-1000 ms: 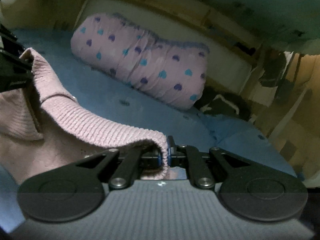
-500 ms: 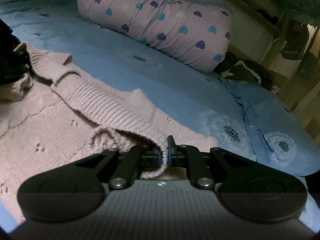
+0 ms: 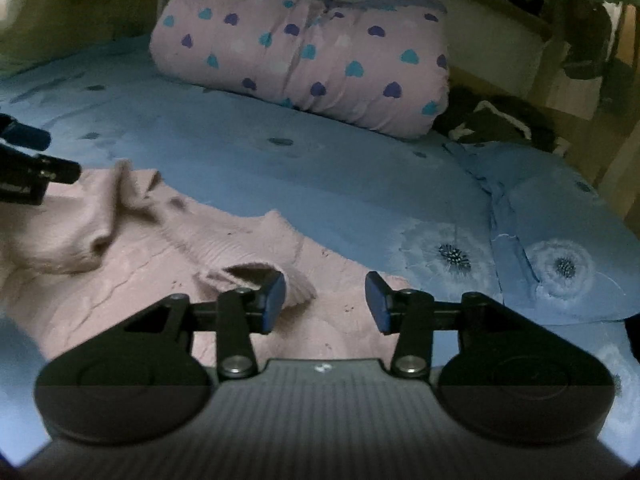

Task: Fold small clothes

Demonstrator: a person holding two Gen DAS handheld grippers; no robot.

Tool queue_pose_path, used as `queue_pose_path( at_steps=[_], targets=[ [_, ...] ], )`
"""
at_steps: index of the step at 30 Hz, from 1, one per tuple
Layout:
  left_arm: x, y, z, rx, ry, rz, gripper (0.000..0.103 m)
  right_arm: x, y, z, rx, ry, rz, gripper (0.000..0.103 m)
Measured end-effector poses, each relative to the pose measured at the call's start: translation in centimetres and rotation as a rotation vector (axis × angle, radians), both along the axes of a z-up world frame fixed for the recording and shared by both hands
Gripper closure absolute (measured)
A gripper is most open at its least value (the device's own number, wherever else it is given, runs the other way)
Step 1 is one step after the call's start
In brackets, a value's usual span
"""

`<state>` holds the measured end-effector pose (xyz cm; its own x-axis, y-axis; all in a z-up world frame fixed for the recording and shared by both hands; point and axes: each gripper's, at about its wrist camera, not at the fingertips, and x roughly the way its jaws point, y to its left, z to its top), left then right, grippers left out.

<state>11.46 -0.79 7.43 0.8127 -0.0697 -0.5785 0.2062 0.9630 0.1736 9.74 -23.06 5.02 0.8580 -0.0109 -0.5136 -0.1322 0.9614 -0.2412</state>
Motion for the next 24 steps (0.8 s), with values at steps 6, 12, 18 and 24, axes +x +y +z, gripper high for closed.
queue_pose_path(
  at_steps=[6, 12, 18, 24],
  targets=[
    [-1.3, 0.2, -0.9, -0.049, 0.066, -0.096, 0.043, -1.3, 0.6, 0.7, 0.034, 0.014, 0.131, 0.056],
    [-2.8, -0.9, -2.1, 0.021, 0.099, -0.257, 0.043, -0.9, 1.7, -0.7, 0.030, 0.060, 0.211, 0.056],
    [-2.4, -1.5, -4.6, 0.152, 0.108, -0.234, 0.043, -0.1, 2.6, -2.9, -0.070, 0.099, 0.215, 0.056],
    [-1.4, -1.2, -4.9, 0.161, 0.066, -0.218, 0.084, 0.8, 1.9, -3.8, -0.043, 0.087, 0.166, 0.062]
  ],
)
